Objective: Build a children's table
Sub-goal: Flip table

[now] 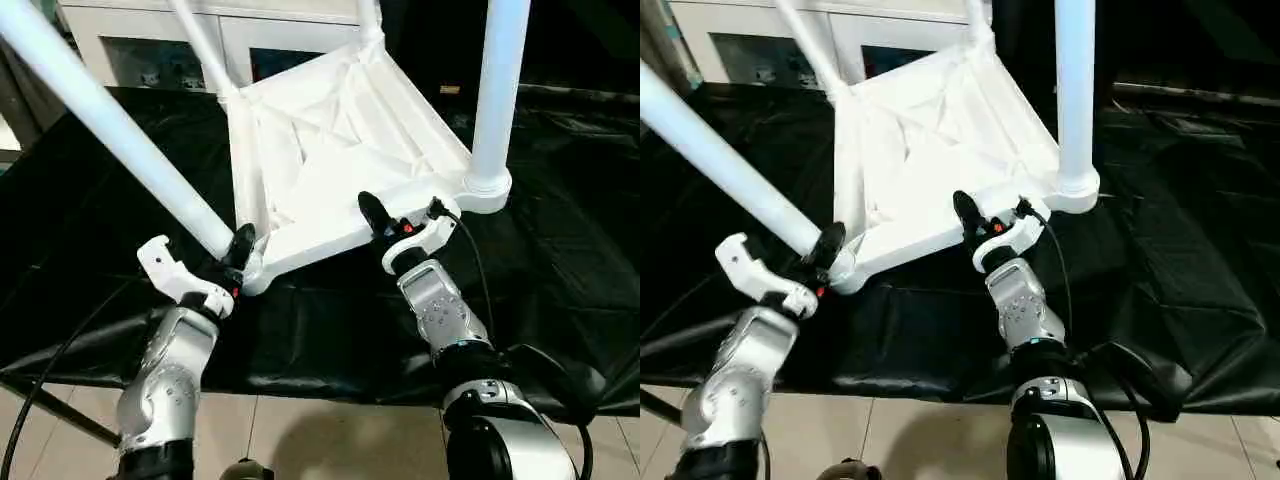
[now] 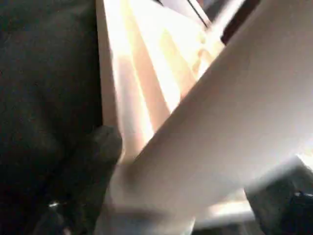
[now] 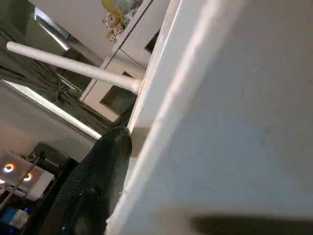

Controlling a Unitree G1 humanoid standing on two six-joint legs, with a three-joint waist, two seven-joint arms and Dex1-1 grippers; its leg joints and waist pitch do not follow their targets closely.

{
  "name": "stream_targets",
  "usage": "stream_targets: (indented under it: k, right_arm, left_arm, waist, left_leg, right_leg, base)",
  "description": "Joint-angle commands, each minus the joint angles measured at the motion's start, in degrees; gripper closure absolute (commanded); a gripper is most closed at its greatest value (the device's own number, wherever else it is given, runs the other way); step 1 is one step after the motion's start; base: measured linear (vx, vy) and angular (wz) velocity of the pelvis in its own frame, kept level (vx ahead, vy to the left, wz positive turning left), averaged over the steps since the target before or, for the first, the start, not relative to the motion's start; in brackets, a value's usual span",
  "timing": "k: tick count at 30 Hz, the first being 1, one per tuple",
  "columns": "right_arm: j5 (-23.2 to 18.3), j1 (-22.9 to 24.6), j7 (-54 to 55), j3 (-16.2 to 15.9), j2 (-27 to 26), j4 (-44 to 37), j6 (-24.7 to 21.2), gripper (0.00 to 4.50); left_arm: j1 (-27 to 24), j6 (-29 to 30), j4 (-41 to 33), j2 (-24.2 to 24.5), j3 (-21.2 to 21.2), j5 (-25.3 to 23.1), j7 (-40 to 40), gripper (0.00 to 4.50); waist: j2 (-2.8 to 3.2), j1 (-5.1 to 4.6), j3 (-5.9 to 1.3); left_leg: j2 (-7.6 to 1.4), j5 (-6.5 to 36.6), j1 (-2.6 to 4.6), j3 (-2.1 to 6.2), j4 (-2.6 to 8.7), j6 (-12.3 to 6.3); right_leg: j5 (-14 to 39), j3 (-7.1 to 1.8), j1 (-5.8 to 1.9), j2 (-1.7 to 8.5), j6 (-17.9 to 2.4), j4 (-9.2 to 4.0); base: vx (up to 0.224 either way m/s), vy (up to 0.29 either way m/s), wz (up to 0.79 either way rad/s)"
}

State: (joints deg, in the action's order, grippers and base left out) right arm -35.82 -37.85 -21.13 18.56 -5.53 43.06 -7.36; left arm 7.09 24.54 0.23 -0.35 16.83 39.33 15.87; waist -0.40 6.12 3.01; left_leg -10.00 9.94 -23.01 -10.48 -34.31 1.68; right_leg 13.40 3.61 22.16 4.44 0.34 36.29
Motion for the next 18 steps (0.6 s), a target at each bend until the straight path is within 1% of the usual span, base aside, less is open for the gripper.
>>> stream_targets:
  k: [1, 2, 3, 4, 6, 8, 9, 10, 11, 12, 13, 14, 15, 16, 17, 18]
  right_arm:
    - [1.7, -1.2, 1.2, 1.5, 3.8, -6.9, 2.9, 2.18]
    - [1.8, -1.2, 1.5, 1.5, 4.0, -7.1, 3.0, 2.18]
    - [2.2, -1.2, 1.8, 1.2, 4.5, -7.8, 3.1, 2.19]
    - [2.7, -1.3, 2.1, 0.9, 4.8, -8.7, 3.3, 2.2]
    - [2.7, -1.5, 2.6, 1.0, 5.1, -9.6, 3.3, 2.21]
    - [3.3, -1.5, 2.8, 0.6, 5.6, -10.2, 2.9, 2.21]
    - [3.6, -1.5, 2.8, 0.5, 5.8, -10.4, 2.8, 2.24]
    - [4.3, -1.4, 2.9, -0.1, 6.3, -10.9, 2.6, 2.26]
    - [5.0, -1.2, 3.3, -0.6, 6.8, -11.4, 2.4, 2.28]
    - [6.2, -0.8, 3.5, -1.6, 7.7, -12.4, 1.8, 2.28]
    - [7.5, -0.4, 3.9, -2.7, 8.6, -13.4, 1.2, 2.29]
    - [8.8, 0.0, 4.4, -3.8, 9.4, -14.5, 0.5, 2.29]
    - [10.6, 0.5, 4.9, -5.1, 10.4, -15.6, 0.1, 2.29]
    - [11.5, 0.8, 5.1, -5.8, 10.9, -16.2, 0.0, 2.29]
    - [12.9, 1.5, 7.3, -6.3, 11.8, -18.2, -0.9, 2.29]
    - [12.9, 1.5, 7.3, -6.3, 11.8, -18.2, -0.9, 2.29]
  left_arm:
    - [-2.4, 1.1, -1.0, 2.9, 2.7, 1.0, 2.5, 0.41]
    - [-2.9, 1.3, -1.3, 3.7, 2.7, 1.3, 3.6, 0.41]
    - [-3.7, 1.6, -1.0, 4.9, 3.4, 1.7, 4.4, 0.41]
    - [-4.5, 1.9, -0.8, 6.2, 4.1, 1.8, 5.0, 0.41]
    - [-5.3, 1.5, -0.7, 7.6, 4.4, 1.0, 5.9, 0.41]
    - [-6.1, 1.8, -1.1, 8.7, 4.5, 1.5, 6.9, 0.41]
    - [-6.3, 2.0, -1.2, 9.0, 4.5, 1.7, 7.3, 0.41]
    - [-6.9, 2.3, -1.8, 9.9, 4.0, 1.7, 8.4, 0.41]
    - [-7.6, 2.8, -2.6, 10.8, 3.3, 1.7, 9.7, 0.41]
    - [-8.6, 3.4, -4.4, 12.4, 1.6, 1.2, 11.8, 0.41]
    - [-9.5, 4.2, -6.5, 13.8, -0.1, 1.0, 13.7, 0.41]
    - [-10.3, 5.1, -8.4, 15.2, -1.8, 1.1, 15.5, 0.41]
    - [-10.9, 6.0, -10.5, 16.9, -3.8, 0.7, 17.3, 0.41]
    - [-11.1, 6.2, -11.4, 17.7, -4.7, 0.3, 18.1, 0.41]
    - [-11.2, 5.3, -14.0, 19.6, -8.0, -2.7, 19.2, 0.41]
    - [-11.2, 5.3, -14.0, 19.6, -8.0, -2.7, 19.2, 0.41]
  waist:
    - [0.38, -0.26, -4.17]
    - [0.47, -0.23, -4.16]
    - [0.54, -0.24, -4.12]
    - [0.65, -0.21, -4.08]
    - [0.46, -0.11, -4.02]
    - [0.55, -0.06, -4.02]
    - [0.42, -0.07, -4.08]
    - [0.28, 0.12, -4.0]
    - [0.26, 0.12, -3.99]
    - [0.03, 0.01, -3.94]
    - [0.02, 0.06, -3.96]
    - [0.16, 0.08, -4.01]
    - [-0.05, -0.03, -3.93]
    - [0.11, -0.03, -3.79]
    - [-0.29, -0.18, -3.61]
    - [-0.17, -0.12, -3.57]
  left_leg:
    - [-3.39, 2.5, 1.94, 0.92, 3.41, -3.44]
    - [-3.41, 3.1, 2.07, 0.9, 3.49, -2.95]
    - [-3.41, 3.4, 2.04, 0.93, 3.54, -2.62]
    - [-3.44, 4.3, 2.27, 0.91, 3.69, -1.65]
    - [-3.43, 5.0, 2.39, 0.82, 3.74, -1.0]
    - [-3.36, 5.1, 2.32, 0.87, 3.79, -0.6]
    - [-3.34, 5.1, 2.33, 0.87, 3.77, -0.5]
    - [-3.34, 5.5, 2.49, 0.78, 3.82, -0.19]
    - [-3.32, 5.5, 2.43, 0.75, 3.84, -0.15]
    - [-3.3, 5.2, 2.13, 0.82, 3.97, -0.04]
    - [-3.38, 4.9, 2.1, 0.91, 4.03, 0.03]
    - [-3.36, 4.7, 2.26, 0.88, 3.97, 0.03]
    - [-3.35, 4.8, 2.29, 0.79, 3.98, 0.03]
    - [-3.28, 5.7, 2.26, 0.72, 4.08, 0.32]
    - [-3.25, 6.6, 2.19, 0.63, 4.24, 0.65]
    - [-3.21, 7.1, 2.19, 0.65, 4.25, 1.04]
  right_leg:
    - [-7.3, -2.61, -2.38, 3.75, -13.4, -3.06]
    - [-6.8, -2.64, -2.32, 3.71, -13.2, -3.07]
    - [-6.5, -2.64, -2.31, 3.68, -13.0, -3.07]
    - [-5.9, -2.6, -2.18, 3.52, -12.5, -3.15]
    - [-5.9, -2.7, -2.15, 3.46, -12.0, -3.22]
    - [-6.1, -2.73, -2.3, 3.5, -11.2, -3.25]
    - [-6.2, -2.7, -2.34, 3.48, -11.0, -3.22]
    - [-5.4, -2.72, -2.19, 3.48, -10.7, -3.29]
    - [-5.1, -2.72, -2.18, 3.5, -10.6, -3.29]
    - [-4.3, -2.71, -2.31, 3.51, -10.3, -3.29]
    - [-3.8, -2.67, -2.34, 3.61, -10.0, -3.13]
    - [-3.7, -2.63, -2.21, 3.49, -9.8, -3.1]
    - [-3.4, -2.64, -2.08, 3.38, -9.7, -3.14]
    - [-1.9, -2.68, -1.97, 3.41, -9.6, -3.25]
    - [-0.3, -2.82, -2.04, 3.38, -8.9, -3.58]
    - [1.1, -2.94, -2.03, 3.48, -8.0, -3.59]
  base:
    - [0.0, 0.0, 0.0]
    - [0.0, 0.0, 0.0]
    - [0.0, 0.0, 0.0]
    - [0.0, 0.0, 0.0]
    - [0.0, 0.0, 0.0]
    - [0.0, 0.0, 0.0]
    - [0.0, 0.0, 0.0]
    - [0.0, 0.0, 0.0]
    - [0.0, 0.0, 0.0]
    - [0.0, 0.0, 0.0]
    - [0.0, 0.0, 0.0]
    - [0.0, 0.0, 0.0]
    - [0.0, 0.0, 0.0]
    - [0.0, 0.0, 0.0]
    - [0.0, 0.0, 0.0]
    - [0.0, 0.0, 0.0]
